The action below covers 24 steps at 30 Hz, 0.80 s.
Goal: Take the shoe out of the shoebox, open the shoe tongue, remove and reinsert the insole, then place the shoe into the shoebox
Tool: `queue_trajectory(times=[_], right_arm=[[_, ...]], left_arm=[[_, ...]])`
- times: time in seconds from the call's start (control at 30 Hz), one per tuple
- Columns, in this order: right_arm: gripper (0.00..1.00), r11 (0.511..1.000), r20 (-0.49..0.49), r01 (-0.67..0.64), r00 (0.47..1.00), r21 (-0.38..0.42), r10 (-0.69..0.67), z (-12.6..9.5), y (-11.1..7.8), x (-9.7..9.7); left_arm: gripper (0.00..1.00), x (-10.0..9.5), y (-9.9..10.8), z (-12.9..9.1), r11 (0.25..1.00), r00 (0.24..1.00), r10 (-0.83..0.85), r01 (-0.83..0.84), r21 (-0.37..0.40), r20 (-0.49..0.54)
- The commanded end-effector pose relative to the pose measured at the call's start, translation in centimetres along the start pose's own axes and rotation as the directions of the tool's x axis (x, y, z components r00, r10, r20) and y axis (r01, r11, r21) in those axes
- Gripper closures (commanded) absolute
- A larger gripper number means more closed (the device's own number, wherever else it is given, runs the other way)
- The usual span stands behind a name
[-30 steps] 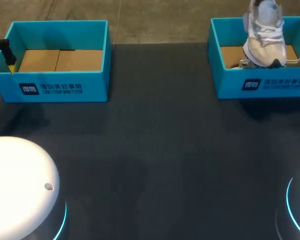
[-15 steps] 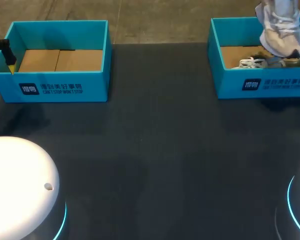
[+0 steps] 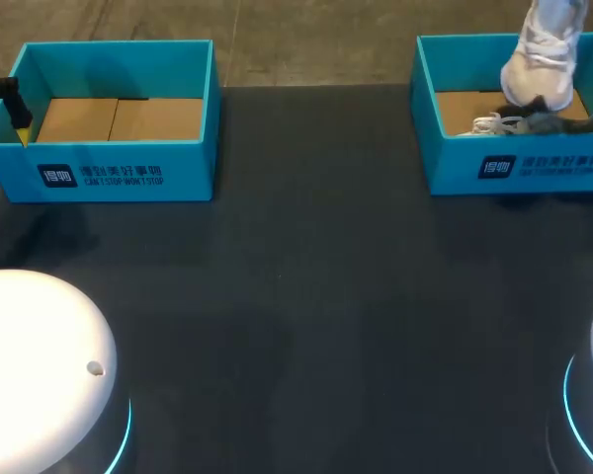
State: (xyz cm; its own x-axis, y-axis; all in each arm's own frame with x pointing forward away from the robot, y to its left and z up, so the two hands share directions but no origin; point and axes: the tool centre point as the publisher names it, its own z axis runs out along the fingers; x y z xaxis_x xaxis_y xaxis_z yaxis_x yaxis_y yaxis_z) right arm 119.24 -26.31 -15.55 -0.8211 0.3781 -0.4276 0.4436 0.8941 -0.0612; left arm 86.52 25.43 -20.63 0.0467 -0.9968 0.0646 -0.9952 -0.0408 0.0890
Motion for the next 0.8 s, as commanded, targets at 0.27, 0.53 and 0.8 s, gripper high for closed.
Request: queue_trajectory(times=[0.27,0.53,0.8], right_arm=[[1.0,0.936,-0.018,-0.293,0.953,0.193,0.302,-0.3,-0.4,0.0],[1.0,0.936,-0.018,-0.293,0.953,0.193,0.302,-0.3,-0.4,0.0],[1.0,0.793,-0.008,-0.552,0.819,0.257,0.573,0.1,-3.5,1.3]], left_arm=[[0.0,0.0,0.1,0.0,1.0,1.0,-0.001,0.001,0.001,0.003],[0.0,0.0,0.1,0.0,1.0,1.0,-0.001,0.001,0.001,0.003],[0.0,0.0,0.1,0.0,1.0,1.0,-0.001,0.001,0.001,0.003]])
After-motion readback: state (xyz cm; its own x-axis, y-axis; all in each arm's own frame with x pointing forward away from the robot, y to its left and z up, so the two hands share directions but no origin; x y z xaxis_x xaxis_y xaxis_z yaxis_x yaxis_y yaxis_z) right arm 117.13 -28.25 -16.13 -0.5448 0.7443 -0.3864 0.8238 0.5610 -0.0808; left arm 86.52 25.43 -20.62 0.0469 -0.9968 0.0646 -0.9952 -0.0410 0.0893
